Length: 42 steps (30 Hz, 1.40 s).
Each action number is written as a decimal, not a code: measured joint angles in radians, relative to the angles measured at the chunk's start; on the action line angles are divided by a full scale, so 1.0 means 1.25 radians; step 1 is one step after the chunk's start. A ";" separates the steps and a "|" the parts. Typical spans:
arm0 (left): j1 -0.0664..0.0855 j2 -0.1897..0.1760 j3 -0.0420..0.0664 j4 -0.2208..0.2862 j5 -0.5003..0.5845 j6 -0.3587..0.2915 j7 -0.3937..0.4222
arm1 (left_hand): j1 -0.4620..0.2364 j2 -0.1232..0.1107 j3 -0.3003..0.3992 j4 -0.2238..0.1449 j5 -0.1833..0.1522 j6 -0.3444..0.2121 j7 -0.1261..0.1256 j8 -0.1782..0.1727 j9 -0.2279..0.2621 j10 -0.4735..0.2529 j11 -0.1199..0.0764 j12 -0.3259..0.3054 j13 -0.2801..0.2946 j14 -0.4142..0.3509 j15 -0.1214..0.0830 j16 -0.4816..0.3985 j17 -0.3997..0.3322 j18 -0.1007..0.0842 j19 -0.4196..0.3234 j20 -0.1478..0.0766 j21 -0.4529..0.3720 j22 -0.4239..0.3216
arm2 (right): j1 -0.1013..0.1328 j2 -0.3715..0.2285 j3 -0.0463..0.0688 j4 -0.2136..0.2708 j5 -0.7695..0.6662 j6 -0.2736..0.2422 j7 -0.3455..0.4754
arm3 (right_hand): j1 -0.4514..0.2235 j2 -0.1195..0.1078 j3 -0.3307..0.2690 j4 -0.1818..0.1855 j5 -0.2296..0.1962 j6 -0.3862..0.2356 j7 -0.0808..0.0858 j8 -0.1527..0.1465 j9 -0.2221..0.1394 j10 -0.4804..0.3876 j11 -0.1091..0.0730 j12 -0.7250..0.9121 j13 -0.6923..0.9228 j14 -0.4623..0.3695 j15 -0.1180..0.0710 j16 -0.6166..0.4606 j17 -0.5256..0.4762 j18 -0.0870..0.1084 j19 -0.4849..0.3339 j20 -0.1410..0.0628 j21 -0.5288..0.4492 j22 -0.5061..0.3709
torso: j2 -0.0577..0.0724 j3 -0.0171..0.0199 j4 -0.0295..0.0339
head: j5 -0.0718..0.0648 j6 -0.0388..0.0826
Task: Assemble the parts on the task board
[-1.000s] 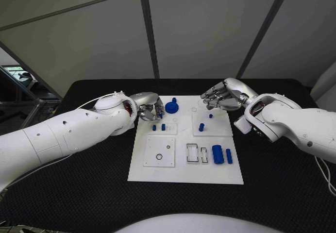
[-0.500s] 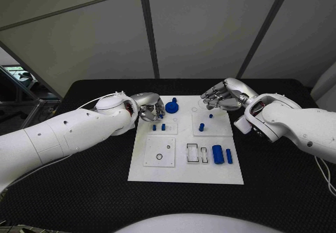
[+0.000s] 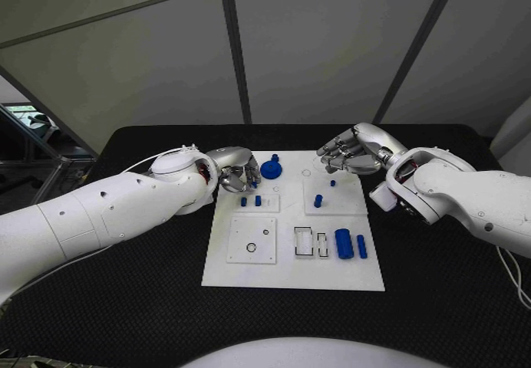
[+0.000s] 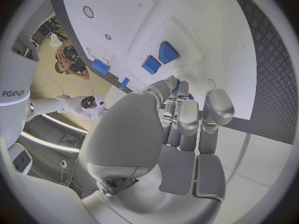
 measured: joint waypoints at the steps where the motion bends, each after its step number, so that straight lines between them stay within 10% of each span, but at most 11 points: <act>1: 0.000 0.000 0.000 0.000 0.000 0.000 0.000 | 0.000 0.000 0.000 0.000 0.000 0.000 0.000 0.000 0.000 0.000 0.000 0.000 0.000 0.000 0.000 0.000 0.000 0.000 0.000 0.000 0.000 0.000 | 0.000 0.000 0.000 0.000 0.000 0.000 0.000 | 0.000 0.000 0.000 0.000 0.000 0.000 0.000 0.000 0.000 0.000 0.000 0.000 0.000 0.000 0.000 0.000 0.000 0.000 0.000 0.000 0.000 0.000 | 0.000 0.0000 0.0001 | 0.000 0.000; 13: -0.001 0.001 0.000 -0.001 0.000 0.001 -0.004 | -0.045 -0.030 -0.033 0.007 -0.003 -0.050 0.008 -0.041 -0.009 -0.006 0.006 -0.006 0.008 0.000 0.000 0.000 0.001 0.000 0.000 0.000 -0.006 0.000 | 0.000 0.000 0.000 0.000 0.000 0.000 0.000 | 0.000 0.000 0.000 0.000 0.000 0.000 0.000 0.000 0.000 0.000 0.000 0.000 0.000 0.000 0.000 0.000 0.000 0.000 0.000 0.000 0.000 0.000 | 0.000 0.0004 0.0001 | 0.001 0.000; 42: -0.002 -0.014 0.000 0.005 0.000 0.000 -0.011 | -0.063 -0.036 -0.083 0.022 -0.003 -0.125 0.007 -0.090 -0.010 -0.036 0.008 -0.013 0.028 -0.012 0.000 0.003 -0.017 0.000 -0.013 0.001 -0.047 0.000 | 0.000 -0.001 0.000 -0.010 0.000 0.003 -0.001 | 0.000 0.000 0.000 0.000 0.000 0.000 0.000 0.000 0.000 0.000 0.000 0.000 0.000 0.000 0.000 0.000 -0.001 0.000 0.000 0.000 0.000 0.000 | 0.000 -0.0002 -0.0002 | -0.003 0.000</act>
